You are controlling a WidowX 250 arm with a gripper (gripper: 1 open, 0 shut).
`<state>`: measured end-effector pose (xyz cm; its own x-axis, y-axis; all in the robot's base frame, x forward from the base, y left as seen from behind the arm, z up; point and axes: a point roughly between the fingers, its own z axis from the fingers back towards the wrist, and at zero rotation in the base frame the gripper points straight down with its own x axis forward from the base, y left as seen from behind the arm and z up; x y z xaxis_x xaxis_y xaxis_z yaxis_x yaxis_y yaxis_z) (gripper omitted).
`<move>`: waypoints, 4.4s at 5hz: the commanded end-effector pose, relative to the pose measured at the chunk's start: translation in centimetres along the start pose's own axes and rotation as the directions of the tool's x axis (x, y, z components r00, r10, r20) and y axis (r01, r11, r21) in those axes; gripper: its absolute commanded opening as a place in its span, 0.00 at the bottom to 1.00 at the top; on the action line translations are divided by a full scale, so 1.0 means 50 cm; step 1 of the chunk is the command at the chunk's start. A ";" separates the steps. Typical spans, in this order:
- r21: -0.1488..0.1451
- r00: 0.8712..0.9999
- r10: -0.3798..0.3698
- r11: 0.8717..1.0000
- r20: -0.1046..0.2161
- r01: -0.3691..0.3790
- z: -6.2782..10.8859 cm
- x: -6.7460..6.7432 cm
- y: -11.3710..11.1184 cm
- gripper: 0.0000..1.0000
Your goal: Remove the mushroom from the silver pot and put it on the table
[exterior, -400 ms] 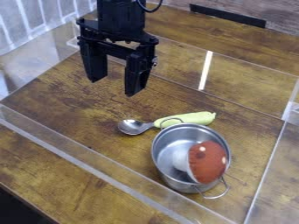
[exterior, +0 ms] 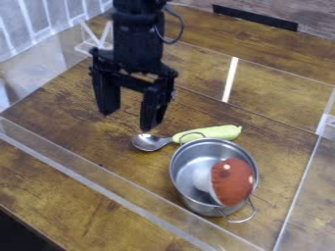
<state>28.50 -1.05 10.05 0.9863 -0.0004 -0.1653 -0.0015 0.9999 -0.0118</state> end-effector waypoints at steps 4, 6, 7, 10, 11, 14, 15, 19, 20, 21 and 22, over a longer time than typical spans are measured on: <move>-0.026 0.995 -0.022 0.999 0.101 0.025 0.004 0.073 -0.240 1.00; -0.018 0.996 -0.018 1.000 0.089 0.020 -0.035 0.099 -0.258 1.00; -0.021 0.996 -0.014 1.000 0.083 0.016 -0.057 0.109 -0.255 1.00; -0.014 0.997 0.015 1.000 0.072 -0.014 -0.078 0.136 -0.228 1.00; -0.010 0.997 0.026 1.000 0.069 -0.026 -0.082 0.143 -0.219 1.00; 0.000 0.996 0.057 0.998 0.064 -0.057 -0.084 0.159 -0.192 1.00; 0.002 0.996 0.066 0.998 0.065 -0.067 -0.083 0.162 -0.186 1.00; 0.004 0.993 0.092 0.996 0.068 -0.093 -0.067 0.154 -0.184 0.00; 0.011 0.993 0.087 0.996 0.077 -0.089 -0.037 0.152 -0.181 0.00; 0.010 0.992 0.083 0.996 0.100 -0.084 0.011 0.151 -0.176 0.00; -0.004 0.986 0.075 0.997 0.150 -0.076 0.089 0.149 -0.165 0.00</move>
<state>35.94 -9.87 9.91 0.9920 0.0618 -0.1103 -0.0596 0.9980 0.0225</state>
